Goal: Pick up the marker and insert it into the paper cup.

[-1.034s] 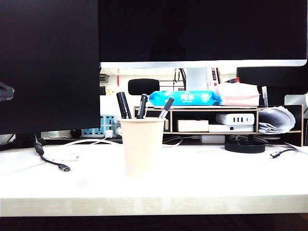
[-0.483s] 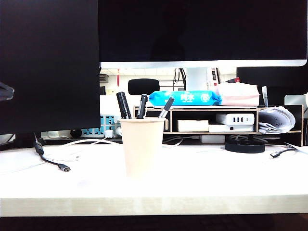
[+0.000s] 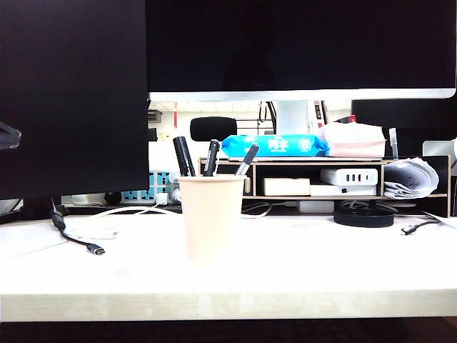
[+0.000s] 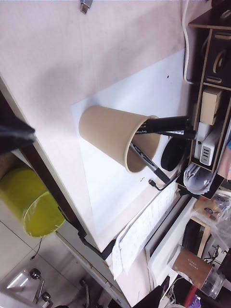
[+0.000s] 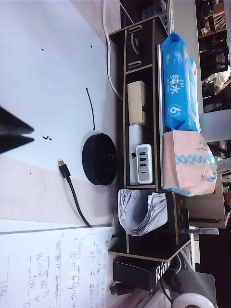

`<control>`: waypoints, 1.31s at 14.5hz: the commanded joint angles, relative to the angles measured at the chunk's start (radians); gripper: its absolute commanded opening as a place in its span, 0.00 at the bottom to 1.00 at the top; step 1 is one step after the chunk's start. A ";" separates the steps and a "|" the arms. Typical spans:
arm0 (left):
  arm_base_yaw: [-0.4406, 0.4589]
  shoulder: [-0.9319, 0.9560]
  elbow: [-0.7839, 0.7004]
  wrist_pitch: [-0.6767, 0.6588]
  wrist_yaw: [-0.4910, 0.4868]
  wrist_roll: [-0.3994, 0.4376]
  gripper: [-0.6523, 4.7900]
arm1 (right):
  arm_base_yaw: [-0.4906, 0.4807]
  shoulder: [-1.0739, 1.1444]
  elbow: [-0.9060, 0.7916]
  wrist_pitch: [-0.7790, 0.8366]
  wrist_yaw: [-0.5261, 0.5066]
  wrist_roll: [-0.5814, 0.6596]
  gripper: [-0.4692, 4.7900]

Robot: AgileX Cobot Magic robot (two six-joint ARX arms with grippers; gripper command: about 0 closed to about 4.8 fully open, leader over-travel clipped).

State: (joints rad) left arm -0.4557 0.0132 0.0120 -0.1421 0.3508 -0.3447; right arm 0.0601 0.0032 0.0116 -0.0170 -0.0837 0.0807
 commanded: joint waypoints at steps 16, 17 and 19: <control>0.004 -0.003 -0.001 -0.007 -0.009 0.036 0.11 | 0.000 0.000 -0.005 0.014 -0.004 0.001 0.08; 0.036 -0.010 -0.002 -0.010 -0.054 0.172 0.11 | 0.000 0.000 -0.005 0.014 -0.004 0.001 0.08; 0.140 -0.010 -0.003 -0.006 -0.139 0.294 0.11 | 0.000 0.000 -0.005 0.014 -0.001 0.001 0.08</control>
State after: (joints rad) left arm -0.3389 0.0032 0.0120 -0.1459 0.2760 -0.1196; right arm 0.0601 0.0032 0.0116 -0.0177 -0.0834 0.0814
